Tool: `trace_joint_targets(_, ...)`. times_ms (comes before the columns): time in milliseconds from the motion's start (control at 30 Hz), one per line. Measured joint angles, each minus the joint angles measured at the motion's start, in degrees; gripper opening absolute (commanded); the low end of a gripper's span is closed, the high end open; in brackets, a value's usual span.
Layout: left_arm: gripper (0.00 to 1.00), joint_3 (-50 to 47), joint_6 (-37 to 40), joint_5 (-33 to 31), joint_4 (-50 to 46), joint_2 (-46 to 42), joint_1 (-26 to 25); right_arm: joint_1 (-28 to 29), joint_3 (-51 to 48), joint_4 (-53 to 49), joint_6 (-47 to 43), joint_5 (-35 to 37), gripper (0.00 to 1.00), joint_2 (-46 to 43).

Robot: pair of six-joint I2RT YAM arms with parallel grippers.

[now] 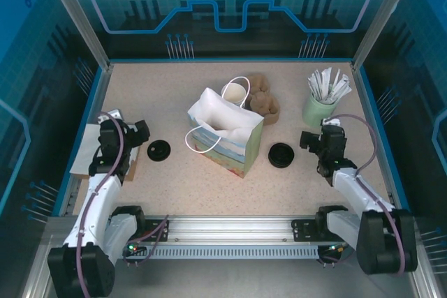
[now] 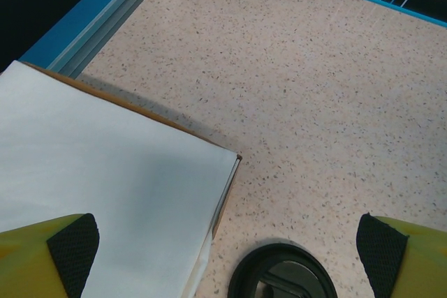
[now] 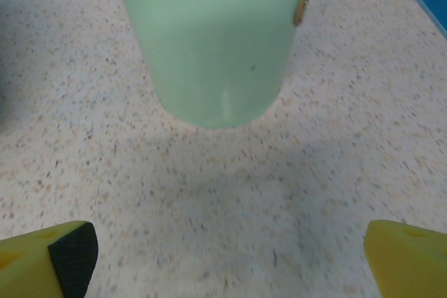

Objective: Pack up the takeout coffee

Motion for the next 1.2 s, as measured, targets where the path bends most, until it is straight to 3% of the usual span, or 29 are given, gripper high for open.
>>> trace_joint_targets(333, 0.99, -4.42, 5.09, 1.25, 11.39, 1.22, 0.31, -3.52, -2.8, 26.99, -2.93, -6.43, 1.0, 12.9)
trace_joint_targets(567, 0.99, -7.19, 5.29, 4.2, 18.64, 4.81, 0.31, -0.96, -2.97, 39.95, -6.05, -10.43, 1.0, 22.03)
trace_joint_targets(933, 0.99, -9.29, 5.29, 8.66, 29.2, 11.17, 0.31, 2.62, 1.05, 38.4, -8.98, -7.82, 1.0, 24.57)
trace_joint_targets(1200, 0.99, -10.82, 5.6, 12.79, 44.15, 24.28, -1.14, 2.62, 1.05, 38.07, -9.44, -6.91, 1.0, 24.59)
